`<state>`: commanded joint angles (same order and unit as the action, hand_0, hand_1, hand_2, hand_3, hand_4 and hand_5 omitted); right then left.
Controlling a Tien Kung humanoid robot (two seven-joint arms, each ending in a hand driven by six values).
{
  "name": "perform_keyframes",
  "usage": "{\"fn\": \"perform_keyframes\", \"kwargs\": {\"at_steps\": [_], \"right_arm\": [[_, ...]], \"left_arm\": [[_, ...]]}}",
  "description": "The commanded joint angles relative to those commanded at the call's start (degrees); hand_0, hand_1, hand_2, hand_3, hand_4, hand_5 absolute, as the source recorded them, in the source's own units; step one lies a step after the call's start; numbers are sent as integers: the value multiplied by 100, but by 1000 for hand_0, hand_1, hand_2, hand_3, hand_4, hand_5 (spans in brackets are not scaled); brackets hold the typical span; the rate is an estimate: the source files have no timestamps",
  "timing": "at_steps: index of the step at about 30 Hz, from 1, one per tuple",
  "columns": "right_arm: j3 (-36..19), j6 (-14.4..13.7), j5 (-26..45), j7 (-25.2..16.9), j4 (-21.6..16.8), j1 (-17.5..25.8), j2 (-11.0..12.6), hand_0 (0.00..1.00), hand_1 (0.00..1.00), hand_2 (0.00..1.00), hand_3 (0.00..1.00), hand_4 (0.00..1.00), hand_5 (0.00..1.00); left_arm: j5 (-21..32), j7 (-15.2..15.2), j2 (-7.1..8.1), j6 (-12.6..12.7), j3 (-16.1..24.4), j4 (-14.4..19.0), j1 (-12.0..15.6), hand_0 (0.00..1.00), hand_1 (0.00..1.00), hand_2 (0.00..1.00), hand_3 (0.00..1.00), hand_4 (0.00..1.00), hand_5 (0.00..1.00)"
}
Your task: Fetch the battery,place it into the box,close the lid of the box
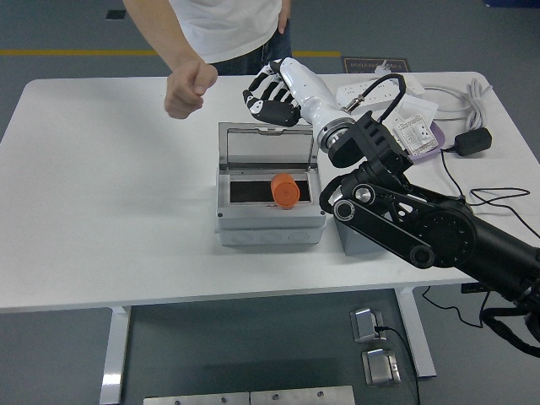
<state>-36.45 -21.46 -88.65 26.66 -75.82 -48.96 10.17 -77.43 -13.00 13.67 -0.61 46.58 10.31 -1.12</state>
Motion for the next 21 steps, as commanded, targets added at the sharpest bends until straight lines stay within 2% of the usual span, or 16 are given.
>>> {"fn": "perform_keyframes", "kwargs": {"at_steps": [3,13,20,21], "right_arm": [[-10,-51,105,-84,124,-2,-28,324,375,417,465,638,378],[41,-145,411,-288,672,-96,-98,326,373,416,463,640,375],[51,-170,464,-346,889,-131,-123,344,376,415,466,645,384],[53,-174,471,-352,910,-133,-125,431,422,447,534,768,587]], "left_arm": [[22,5,-3,-2,-21,0,-4,634,707,627,600,593,462],[22,7,2,-12,-41,0,-4,634,707,627,600,593,460],[18,9,7,-18,-49,0,-9,634,707,627,601,592,458],[15,10,8,-18,-48,0,-8,634,707,626,601,593,457]]}}
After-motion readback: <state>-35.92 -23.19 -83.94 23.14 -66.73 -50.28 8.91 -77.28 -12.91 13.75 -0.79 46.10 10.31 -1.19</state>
